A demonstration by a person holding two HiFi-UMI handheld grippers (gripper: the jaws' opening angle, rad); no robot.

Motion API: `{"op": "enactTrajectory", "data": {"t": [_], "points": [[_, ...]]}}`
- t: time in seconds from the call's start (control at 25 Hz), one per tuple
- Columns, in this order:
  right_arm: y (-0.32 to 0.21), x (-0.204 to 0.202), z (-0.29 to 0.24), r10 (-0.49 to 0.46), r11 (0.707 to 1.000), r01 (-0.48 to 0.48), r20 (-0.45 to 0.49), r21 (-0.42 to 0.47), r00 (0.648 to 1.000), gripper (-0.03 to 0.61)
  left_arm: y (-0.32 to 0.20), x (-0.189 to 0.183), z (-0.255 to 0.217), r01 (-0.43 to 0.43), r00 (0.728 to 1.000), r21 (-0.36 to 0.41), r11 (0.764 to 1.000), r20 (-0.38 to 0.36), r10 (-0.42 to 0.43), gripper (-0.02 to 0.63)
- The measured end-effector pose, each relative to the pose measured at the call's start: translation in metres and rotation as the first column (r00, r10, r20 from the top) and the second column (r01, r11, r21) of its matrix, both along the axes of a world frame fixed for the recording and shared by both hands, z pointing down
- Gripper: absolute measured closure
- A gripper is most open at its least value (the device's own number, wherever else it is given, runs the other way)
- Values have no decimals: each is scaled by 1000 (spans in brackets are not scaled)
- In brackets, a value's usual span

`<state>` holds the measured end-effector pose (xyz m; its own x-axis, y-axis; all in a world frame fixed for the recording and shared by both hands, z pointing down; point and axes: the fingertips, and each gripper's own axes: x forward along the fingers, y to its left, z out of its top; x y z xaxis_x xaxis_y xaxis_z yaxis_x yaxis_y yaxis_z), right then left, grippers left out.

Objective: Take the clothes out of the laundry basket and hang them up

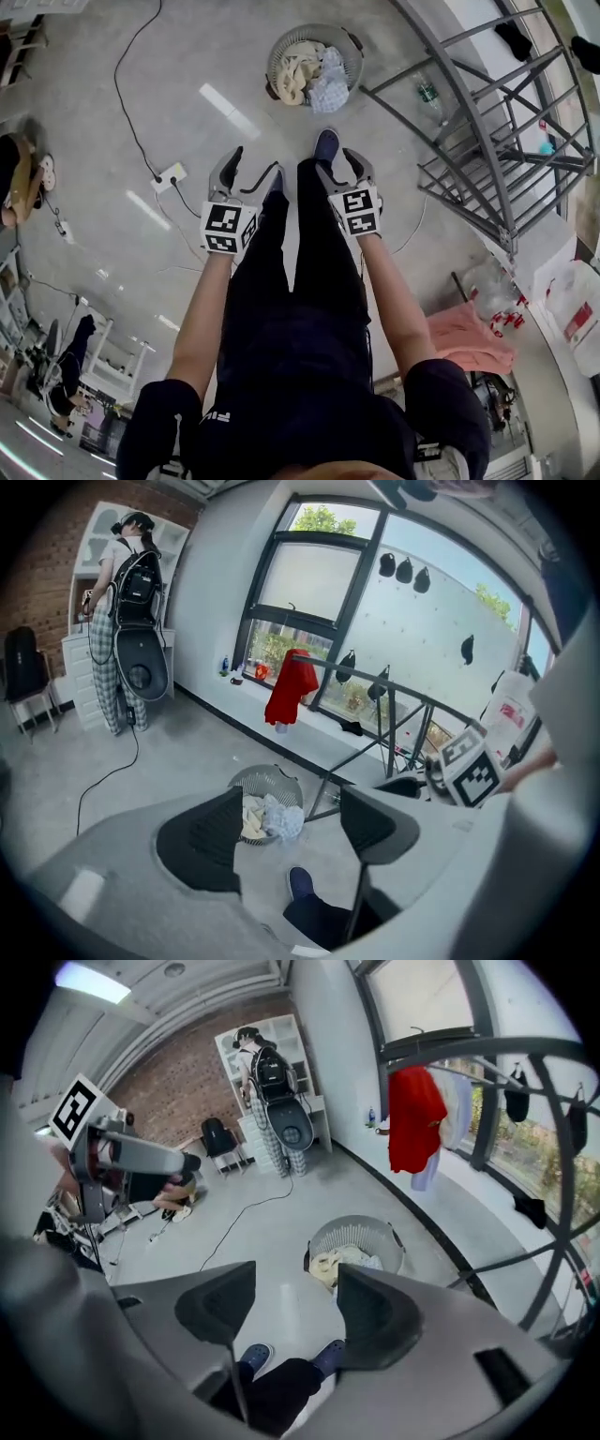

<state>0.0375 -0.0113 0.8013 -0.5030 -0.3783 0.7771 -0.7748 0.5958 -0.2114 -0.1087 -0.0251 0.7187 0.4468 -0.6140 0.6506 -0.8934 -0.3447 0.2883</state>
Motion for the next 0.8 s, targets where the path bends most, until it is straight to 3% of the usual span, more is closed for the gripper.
{"op": "enactTrajectory", "data": {"t": [0.28,0.44,0.6,0.8], "points": [[-24,-1,130,-150,989,148,-84,-28,985,307,-5,-9,77,54,999,-61,997,4,-54,301],[-23,-1,207,-144,988,136,-99,-79,985,308,-1,-13,114,74,997,-90,993,10,-74,301],[-28,-9,279,-148,988,140,-166,-58,975,308,1,-14,154,100,995,-108,989,-4,-101,301],[-35,-13,349,-58,996,44,-191,-77,980,310,4,-12,207,85,996,-138,987,-3,-86,301]]}}
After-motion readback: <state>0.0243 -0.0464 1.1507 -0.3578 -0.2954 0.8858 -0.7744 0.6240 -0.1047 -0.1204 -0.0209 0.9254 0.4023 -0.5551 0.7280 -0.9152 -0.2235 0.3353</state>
